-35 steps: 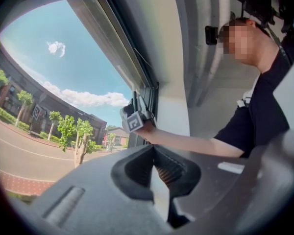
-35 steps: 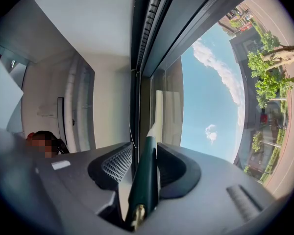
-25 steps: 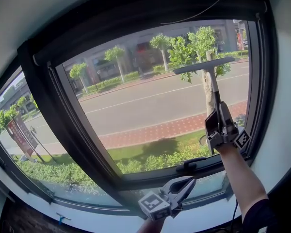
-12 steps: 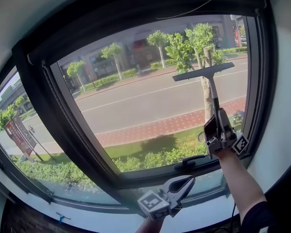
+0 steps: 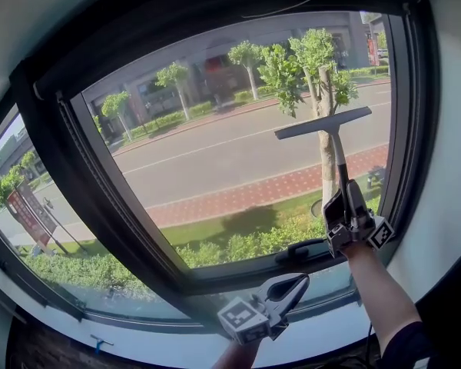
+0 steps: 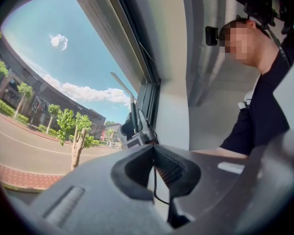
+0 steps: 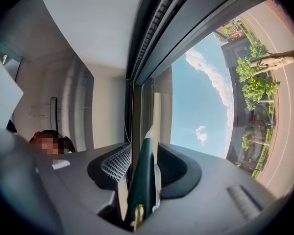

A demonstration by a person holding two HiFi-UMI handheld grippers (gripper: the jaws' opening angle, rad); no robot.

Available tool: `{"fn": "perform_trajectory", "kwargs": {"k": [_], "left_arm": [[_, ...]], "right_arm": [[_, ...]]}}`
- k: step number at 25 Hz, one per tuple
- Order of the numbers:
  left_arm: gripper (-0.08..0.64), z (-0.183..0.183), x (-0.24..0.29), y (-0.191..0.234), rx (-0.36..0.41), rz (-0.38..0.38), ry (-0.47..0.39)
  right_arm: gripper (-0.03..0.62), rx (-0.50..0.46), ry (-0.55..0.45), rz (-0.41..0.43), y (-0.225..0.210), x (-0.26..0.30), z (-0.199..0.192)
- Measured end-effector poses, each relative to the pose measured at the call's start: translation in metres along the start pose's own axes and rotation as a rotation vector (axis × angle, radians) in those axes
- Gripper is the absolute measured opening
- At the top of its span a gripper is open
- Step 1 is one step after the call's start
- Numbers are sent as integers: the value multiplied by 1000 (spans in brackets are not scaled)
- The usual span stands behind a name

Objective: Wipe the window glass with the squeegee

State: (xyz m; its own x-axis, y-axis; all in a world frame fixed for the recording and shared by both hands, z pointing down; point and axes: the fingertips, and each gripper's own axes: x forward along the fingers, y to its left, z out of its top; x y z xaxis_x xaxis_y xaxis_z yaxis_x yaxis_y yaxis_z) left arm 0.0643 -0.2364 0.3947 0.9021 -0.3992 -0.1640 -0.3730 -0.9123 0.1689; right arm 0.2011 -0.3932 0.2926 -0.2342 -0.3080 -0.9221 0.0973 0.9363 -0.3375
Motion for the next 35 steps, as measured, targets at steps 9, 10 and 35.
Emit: {"fn": "perform_trajectory", "kwargs": {"k": [9, 10, 35], "left_arm": [[3, -8, 1, 2, -18, 1, 11], [2, -8, 1, 1, -19, 0, 11], [3, -6, 6, -7, -37, -31, 26]], "right_arm": [[169, -1, -4, -39, -4, -33, -3], [169, 0, -5, -44, -5, -36, -3], [160, 22, -39, -200, -11, -103, -11]]}}
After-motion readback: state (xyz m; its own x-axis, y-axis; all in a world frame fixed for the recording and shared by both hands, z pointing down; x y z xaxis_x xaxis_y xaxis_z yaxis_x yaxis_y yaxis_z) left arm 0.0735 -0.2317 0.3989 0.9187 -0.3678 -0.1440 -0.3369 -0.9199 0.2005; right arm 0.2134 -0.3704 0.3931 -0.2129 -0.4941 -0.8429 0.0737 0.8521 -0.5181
